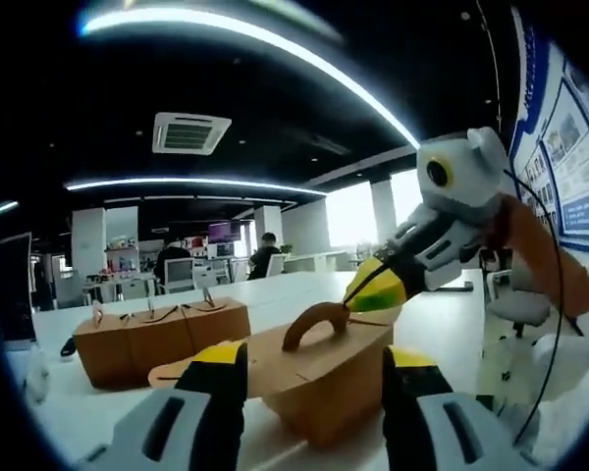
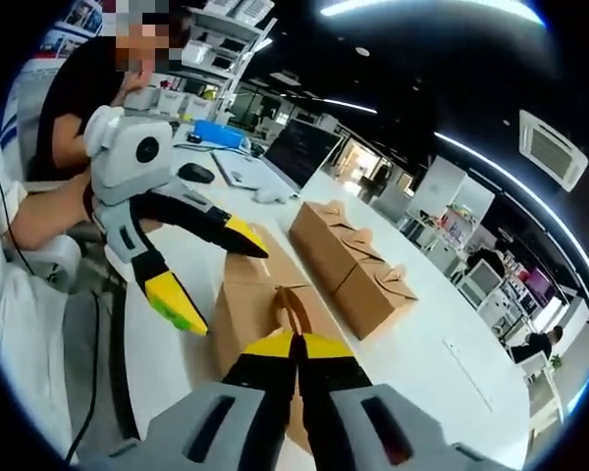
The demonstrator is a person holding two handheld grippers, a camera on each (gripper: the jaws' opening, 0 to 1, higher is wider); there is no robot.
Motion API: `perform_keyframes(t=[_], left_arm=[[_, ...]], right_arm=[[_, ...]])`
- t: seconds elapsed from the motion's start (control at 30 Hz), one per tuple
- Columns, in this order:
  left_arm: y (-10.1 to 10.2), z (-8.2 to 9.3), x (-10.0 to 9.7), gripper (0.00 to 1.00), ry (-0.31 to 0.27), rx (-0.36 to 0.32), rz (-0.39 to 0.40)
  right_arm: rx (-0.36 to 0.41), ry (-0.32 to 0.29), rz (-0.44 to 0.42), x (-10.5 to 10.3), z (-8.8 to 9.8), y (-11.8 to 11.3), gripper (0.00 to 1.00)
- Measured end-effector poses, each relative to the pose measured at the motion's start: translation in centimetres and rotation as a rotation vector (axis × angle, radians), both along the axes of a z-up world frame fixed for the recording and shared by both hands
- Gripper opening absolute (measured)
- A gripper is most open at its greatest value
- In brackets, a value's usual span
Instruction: Pick up one paper box from the group, open the paper box, and remove the item inside
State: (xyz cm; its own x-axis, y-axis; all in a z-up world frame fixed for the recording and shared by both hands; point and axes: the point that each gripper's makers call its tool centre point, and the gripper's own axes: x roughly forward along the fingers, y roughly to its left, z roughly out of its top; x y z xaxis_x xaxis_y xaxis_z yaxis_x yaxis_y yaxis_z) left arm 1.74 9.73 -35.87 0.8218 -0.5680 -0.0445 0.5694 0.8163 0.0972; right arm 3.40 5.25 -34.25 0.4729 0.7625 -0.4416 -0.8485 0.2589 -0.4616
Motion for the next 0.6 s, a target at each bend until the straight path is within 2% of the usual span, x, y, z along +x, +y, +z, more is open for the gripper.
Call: perform_keyframes(t=[0.13, 0.27, 0.47, 0.6], left_arm=[[-0.4, -0.2, 0.2, 0.55, 0.004, 0.003, 0.012], [-0.6, -0.1, 0.6, 0.52, 0.021, -0.057, 0.032], [-0.7, -1.3, 0.8, 0.52, 0.066, -0.041, 0.045], [-0.6, -1.4, 0.9, 0.50, 0.082, -0.053, 0.064]], right_arm=[[-0.004, -0.002, 0.007, -0.1, 0.0, 0.1, 0.03], [-0.005, 0.000, 0.009, -0.2, -0.1, 0.1, 0.03], [-0.004, -0.003, 0.014, -0.2, 0.0, 0.1, 0.03], [-0.005, -0.010, 0.019, -0.2, 0.1, 0.2, 0.03]])
